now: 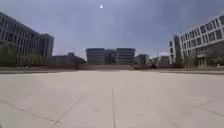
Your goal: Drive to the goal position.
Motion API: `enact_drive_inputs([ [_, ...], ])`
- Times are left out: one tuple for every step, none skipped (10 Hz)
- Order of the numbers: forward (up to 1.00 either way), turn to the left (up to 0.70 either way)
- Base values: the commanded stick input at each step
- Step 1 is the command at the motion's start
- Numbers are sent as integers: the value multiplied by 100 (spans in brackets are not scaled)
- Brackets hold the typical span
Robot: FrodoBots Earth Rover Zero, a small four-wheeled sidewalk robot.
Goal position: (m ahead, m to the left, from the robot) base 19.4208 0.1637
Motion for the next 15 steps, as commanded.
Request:
enact_drive_inputs([
  [70,0],
  [70,0],
  [70,0],
  [70,0],
  [70,0],
  [70,0],
  [70,0],
  [70,0],
  [70,0],
  [70,0],
  [70,0],
  [70,0],
  [70,0],
  [70,-27],
  [70,-23],
])
